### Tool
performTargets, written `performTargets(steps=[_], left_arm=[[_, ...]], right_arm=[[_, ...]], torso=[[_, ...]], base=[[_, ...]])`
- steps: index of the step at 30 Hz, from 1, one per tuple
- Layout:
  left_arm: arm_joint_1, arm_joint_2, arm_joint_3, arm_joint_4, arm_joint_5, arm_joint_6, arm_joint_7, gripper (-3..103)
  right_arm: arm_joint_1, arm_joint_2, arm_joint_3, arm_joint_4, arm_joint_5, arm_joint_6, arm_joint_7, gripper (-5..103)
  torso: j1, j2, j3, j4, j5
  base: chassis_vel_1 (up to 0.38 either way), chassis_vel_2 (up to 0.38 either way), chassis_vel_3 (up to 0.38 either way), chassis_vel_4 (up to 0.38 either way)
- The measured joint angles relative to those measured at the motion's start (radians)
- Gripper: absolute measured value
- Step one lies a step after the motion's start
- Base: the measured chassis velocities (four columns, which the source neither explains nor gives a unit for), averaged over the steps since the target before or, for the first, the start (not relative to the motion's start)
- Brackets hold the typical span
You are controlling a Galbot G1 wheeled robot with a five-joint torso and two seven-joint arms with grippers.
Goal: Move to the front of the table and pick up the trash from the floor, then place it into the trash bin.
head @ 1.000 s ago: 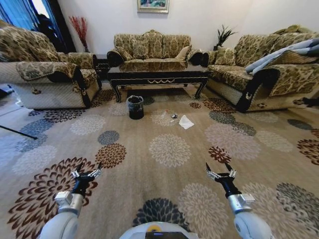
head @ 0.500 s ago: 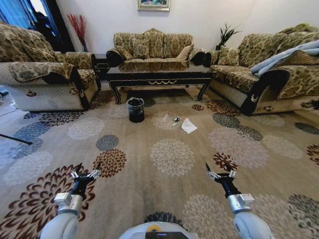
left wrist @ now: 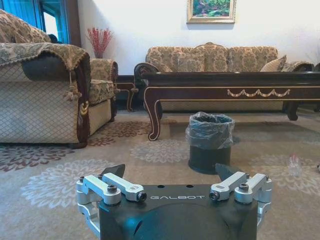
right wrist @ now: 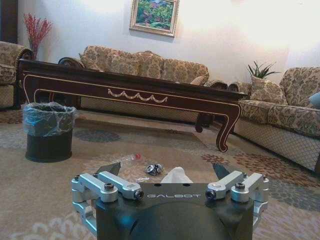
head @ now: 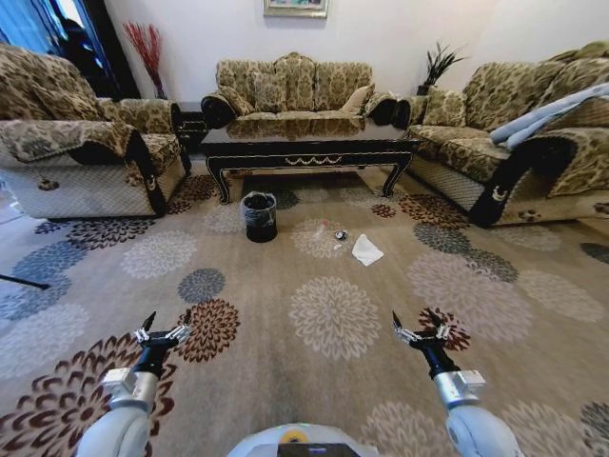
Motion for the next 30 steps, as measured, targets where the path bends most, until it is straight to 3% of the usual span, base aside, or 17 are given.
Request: performTargets(steps=[30], left_arm=[[0.007,-0.002,-0.010,0.008,-0.015,0.000,0.004,100]], right_arm=[[-0.001,-0.001,-0.007,0.007,0.003,-0.005,0.000,100]], torso=[[0.000,0.000,0.001,0.0000,0.0001]], base=[[-0.153,0.153,0.147,-0.157]])
